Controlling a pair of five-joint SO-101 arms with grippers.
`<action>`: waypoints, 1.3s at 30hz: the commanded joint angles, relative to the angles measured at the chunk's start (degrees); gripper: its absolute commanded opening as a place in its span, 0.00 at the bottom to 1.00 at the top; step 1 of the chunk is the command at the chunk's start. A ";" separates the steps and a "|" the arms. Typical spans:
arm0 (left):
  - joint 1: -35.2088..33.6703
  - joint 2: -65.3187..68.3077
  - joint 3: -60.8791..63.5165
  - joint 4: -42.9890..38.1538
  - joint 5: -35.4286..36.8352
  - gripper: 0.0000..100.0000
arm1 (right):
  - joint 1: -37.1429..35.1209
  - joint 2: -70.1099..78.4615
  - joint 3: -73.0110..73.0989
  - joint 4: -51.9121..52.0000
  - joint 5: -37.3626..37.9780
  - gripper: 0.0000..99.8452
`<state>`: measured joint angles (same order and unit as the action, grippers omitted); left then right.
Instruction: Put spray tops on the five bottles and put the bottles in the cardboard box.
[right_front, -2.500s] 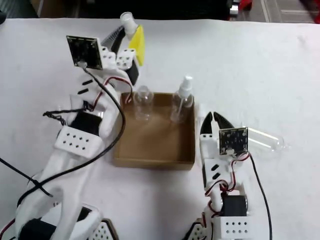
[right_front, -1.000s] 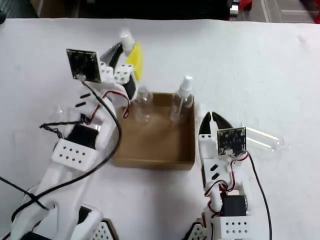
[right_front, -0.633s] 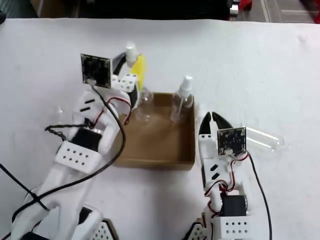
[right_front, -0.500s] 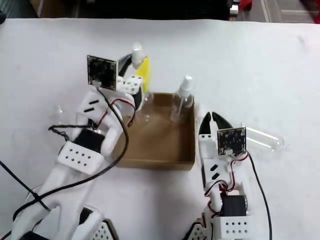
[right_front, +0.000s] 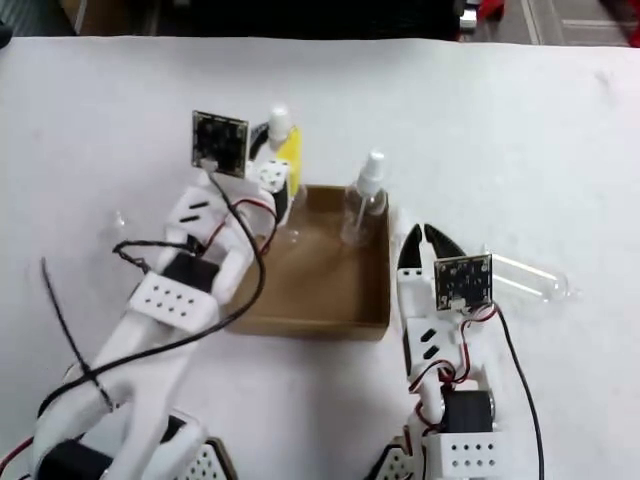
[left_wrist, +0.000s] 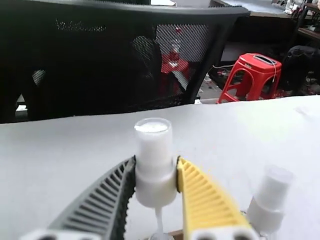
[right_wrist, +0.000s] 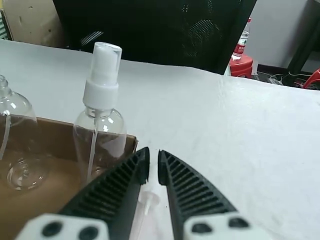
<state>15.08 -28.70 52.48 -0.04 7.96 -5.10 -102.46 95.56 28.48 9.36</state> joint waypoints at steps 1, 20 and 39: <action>0.31 0.22 -1.41 -3.08 -0.79 0.02 | 0.13 -0.31 1.32 -0.84 0.70 0.02; 0.31 0.75 5.54 -10.90 -0.79 0.02 | 0.13 -0.31 1.32 -0.84 0.70 0.02; 2.51 0.84 8.44 -11.08 -0.88 0.02 | 0.13 -0.40 1.32 -0.84 0.70 0.02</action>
<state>15.69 -27.56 60.66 -9.63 8.04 -5.10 -102.46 95.56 28.48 9.36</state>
